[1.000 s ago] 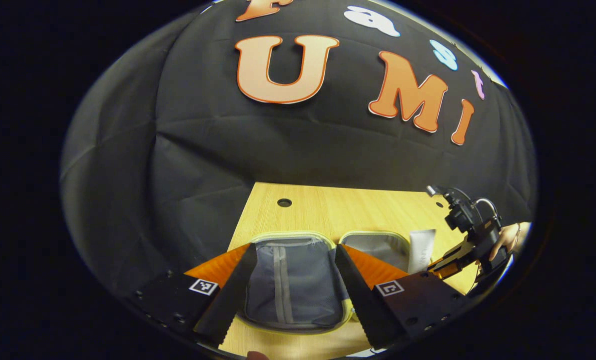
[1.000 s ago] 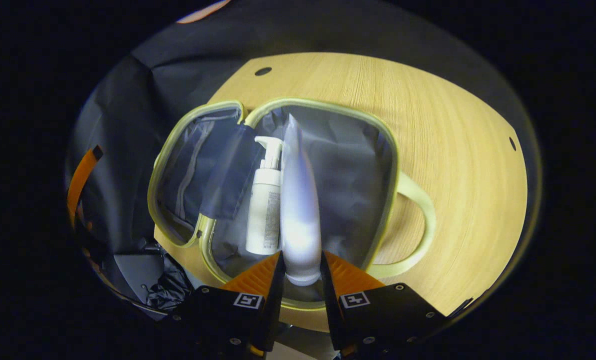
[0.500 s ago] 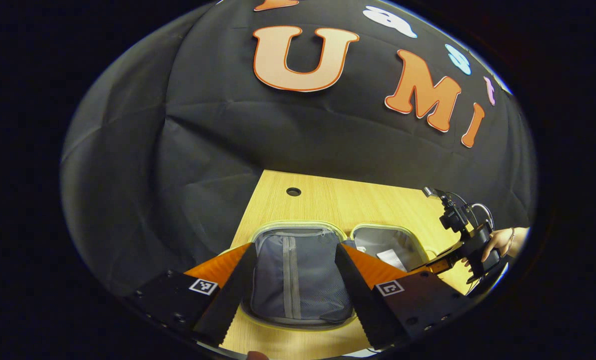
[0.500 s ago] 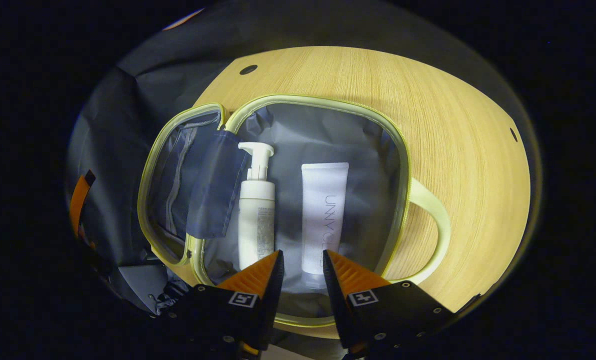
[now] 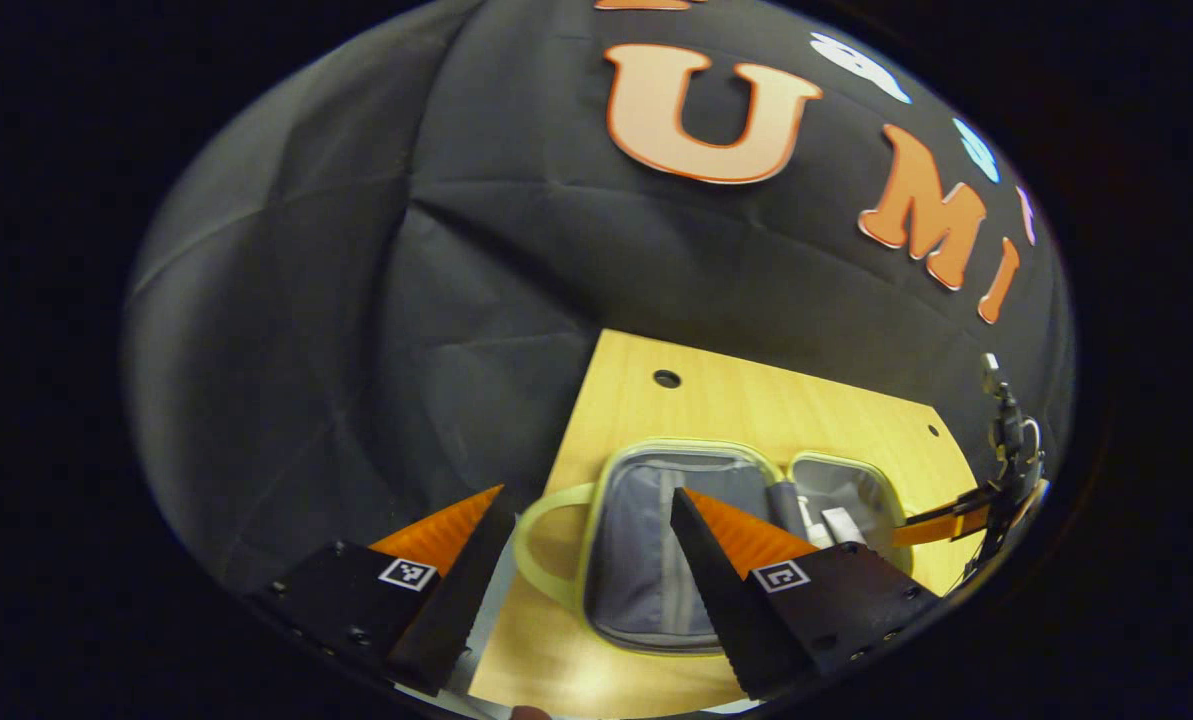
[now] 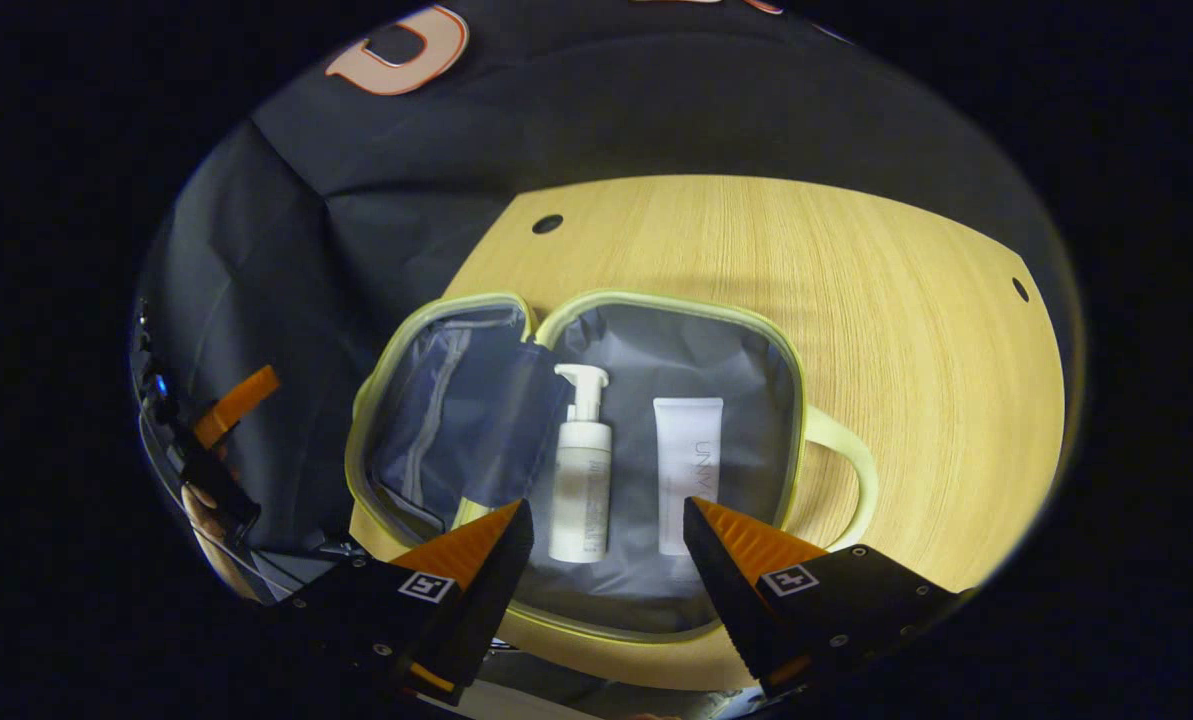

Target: First open the suitcase, pack the skin care products into it, and then close the suitcase.

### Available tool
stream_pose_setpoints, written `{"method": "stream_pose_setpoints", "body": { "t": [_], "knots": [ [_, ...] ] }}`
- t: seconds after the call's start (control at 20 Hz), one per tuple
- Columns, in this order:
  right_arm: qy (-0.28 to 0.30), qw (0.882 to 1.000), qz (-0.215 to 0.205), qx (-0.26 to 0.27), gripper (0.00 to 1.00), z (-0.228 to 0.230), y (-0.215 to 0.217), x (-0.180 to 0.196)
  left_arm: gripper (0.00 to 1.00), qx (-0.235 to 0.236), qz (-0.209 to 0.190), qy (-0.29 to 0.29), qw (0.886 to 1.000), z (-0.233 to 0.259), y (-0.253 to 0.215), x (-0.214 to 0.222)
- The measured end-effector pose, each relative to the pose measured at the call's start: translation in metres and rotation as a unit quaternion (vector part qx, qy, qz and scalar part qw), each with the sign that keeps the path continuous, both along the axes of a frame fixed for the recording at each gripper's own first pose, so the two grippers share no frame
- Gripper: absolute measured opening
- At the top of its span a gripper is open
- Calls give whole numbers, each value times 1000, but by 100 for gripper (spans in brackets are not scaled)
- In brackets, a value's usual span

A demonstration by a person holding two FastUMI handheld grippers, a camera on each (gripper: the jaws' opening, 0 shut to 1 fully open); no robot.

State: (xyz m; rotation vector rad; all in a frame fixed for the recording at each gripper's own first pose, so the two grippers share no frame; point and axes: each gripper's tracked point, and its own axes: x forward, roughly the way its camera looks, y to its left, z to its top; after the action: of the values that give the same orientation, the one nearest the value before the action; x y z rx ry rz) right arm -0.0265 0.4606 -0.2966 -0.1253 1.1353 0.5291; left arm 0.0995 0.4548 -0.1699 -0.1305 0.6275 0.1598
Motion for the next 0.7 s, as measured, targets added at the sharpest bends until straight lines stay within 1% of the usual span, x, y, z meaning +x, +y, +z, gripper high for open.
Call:
{"method": "stream_pose_setpoints", "body": {
  "t": [0.1, 0.15, 0.3, 0.35, 0.45, 0.6, 0.7],
  "knots": [
    [-12, 1000, -8, 8, 96, 12, -1, 1, 98, -35, -7, 2, 999, -18, 16, 2],
    [-14, 1000, -14, 9, 96, 15, -3, -1, 99, -63, -13, 1, 998, -29, 23, 6],
    [-22, 999, -30, 4, 96, 24, -9, 0, 96, -154, -8, 2, 988, -68, 45, 8],
    [-20, 999, -33, 4, 96, 25, -8, -3, 98, -185, -8, 1, 983, -80, 51, 10],
    [-18, 999, -38, 1, 96, 28, -9, -8, 98, -239, -12, 4, 971, -104, 52, 10],
    [-13, 999, -46, -9, 96, 32, -15, -13, 98, -290, -4, 0, 957, -133, 58, 18],
    [-8, 998, -56, -8, 96, 35, -16, -15, 98, -342, -6, -11, 940, -137, 53, 20]
  ]
}}
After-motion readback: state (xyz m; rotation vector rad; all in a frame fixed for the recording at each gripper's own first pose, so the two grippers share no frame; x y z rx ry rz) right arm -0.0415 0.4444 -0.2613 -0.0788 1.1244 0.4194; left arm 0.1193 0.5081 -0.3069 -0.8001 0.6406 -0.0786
